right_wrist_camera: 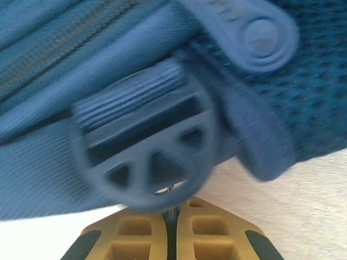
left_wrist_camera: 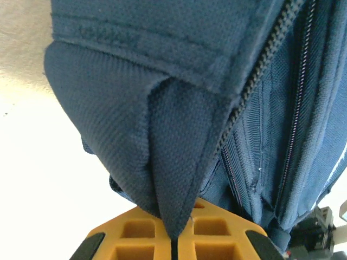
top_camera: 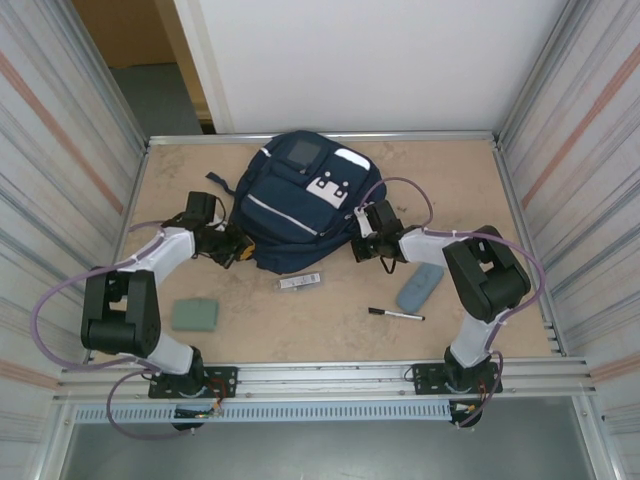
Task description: Pack the student bag
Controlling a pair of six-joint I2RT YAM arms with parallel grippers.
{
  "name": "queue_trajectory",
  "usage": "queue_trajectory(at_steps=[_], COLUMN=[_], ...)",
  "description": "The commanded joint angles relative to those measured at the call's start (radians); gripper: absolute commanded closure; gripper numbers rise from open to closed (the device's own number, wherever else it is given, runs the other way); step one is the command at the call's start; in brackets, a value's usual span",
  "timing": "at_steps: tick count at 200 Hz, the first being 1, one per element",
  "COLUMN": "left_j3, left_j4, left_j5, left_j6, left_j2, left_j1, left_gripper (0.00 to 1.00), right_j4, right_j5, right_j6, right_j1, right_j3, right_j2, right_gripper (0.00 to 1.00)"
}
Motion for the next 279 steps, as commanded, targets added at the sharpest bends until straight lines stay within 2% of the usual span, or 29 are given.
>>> queue_trajectory(at_steps=[1,6,16,20,38,51,65,85,109,125,136,141,148,149,151,152,155,169,180,189,201,209,223,237,279], left_j3=[0.037,0.037,0.043,0.046,0.051,0.043,0.055,0.07,0.057,0.096,0.111,0.114,0.117,0.117,0.12,0.122,0.126,0.145,0.154,0.162,0.177,0.191,0.215,0.23,0.274], left_j4=[-0.032,-0.031,-0.033,-0.036,-0.061,-0.076,-0.098,-0.074,-0.025,-0.061,-0.077,-0.078,-0.078,-0.078,-0.078,-0.08,-0.083,-0.092,-0.087,-0.074,-0.062,-0.052,-0.048,-0.029,-0.001], left_j5=[0.012,0.015,0.028,0.031,0.003,-0.032,-0.018,0.099,0.022,-0.036,-0.079,-0.099,-0.118,-0.121,-0.124,-0.125,-0.128,-0.153,-0.195,-0.218,-0.225,-0.22,-0.228,-0.212,-0.201], left_j6=[0.068,0.07,0.076,0.082,0.103,0.102,0.116,0.189,0.179,0.181,0.179,0.176,0.173,0.173,0.172,0.172,0.168,0.16,0.155,0.154,0.139,0.134,0.122,0.106,0.086], left_j2=[0.008,0.005,-0.004,-0.01,-0.06,-0.104,-0.135,-0.19,-0.316,-0.352,-0.354,-0.35,-0.338,-0.335,-0.328,-0.325,-0.317,-0.27,-0.236,-0.203,-0.155,-0.12,-0.062,-0.019,0.079], left_j1=[0.031,0.032,0.032,0.032,0.03,0.03,0.029,0.016,-0.062,-0.105,-0.132,-0.143,-0.156,-0.157,-0.159,-0.16,-0.163,-0.179,-0.2,-0.212,-0.216,-0.217,-0.223,-0.223,-0.222], left_gripper=[1.0,1.0,0.85,0.82,0.8,0.75,0.71,0.67,0.4,0.34,0.33,0.33,0.34,0.34,0.35,0.35,0.35,0.37,0.37,0.37,0.37,0.37,0.38,0.38,0.37], right_j4=[-0.041,-0.036,-0.009,0.006,0.032,0.041,0.06,0.022,-0.007,0.025,0.049,0.058,0.072,0.073,0.078,0.082,0.086,0.131,0.11,0.014,-0.205,-0.278,-0.264,-0.246,-0.267], right_j5=[0.105,0.1,0.08,0.075,0.068,0.089,0.106,0.087,0.108,0.17,0.226,0.249,0.277,0.281,0.29,0.295,0.308,0.353,0.396,0.462,0.553,0.465,0.314,0.259,0.216], right_j6=[0.047,0.046,0.044,0.044,0.036,0.025,0.021,-0.004,0.009,0.011,0.006,0.002,-0.006,-0.006,-0.008,-0.01,-0.01,-0.023,0.026,0.134,0.333,0.376,0.382,0.367,0.338], right_j1=[-0.055,-0.053,-0.051,-0.049,-0.046,-0.049,-0.054,-0.078,-0.116,-0.122,-0.123,-0.121,-0.121,-0.121,-0.121,-0.122,-0.123,-0.13,-0.145,-0.16,-0.189,-0.228,-0.275,-0.277,-0.256], right_j3=[0.016,0.013,-0.006,-0.017,-0.047,-0.073,-0.106,-0.1,-0.097,-0.112,-0.119,-0.124,-0.131,-0.133,-0.135,-0.135,-0.14,-0.169,-0.17,-0.139,-0.067,-0.043,-0.063,-0.086,-0.114], right_j2=[0.046,0.044,0.025,0.015,-0.024,-0.065,-0.118,-0.177,-0.258,-0.313,-0.351,-0.373,-0.4,-0.404,-0.411,-0.415,-0.427,-0.472,-0.502,-0.525,-0.535,-0.535,-0.547,-0.568,-0.545], right_gripper=[1.0,0.99,0.94,0.92,0.89,0.76,0.63,0.57,0.54,0.53,0.43,0.32,0.27,0.25,0.09,0.04,0.0,0.01,0.01,0.01,0.01,0.01,0.01,0.01,0.0])
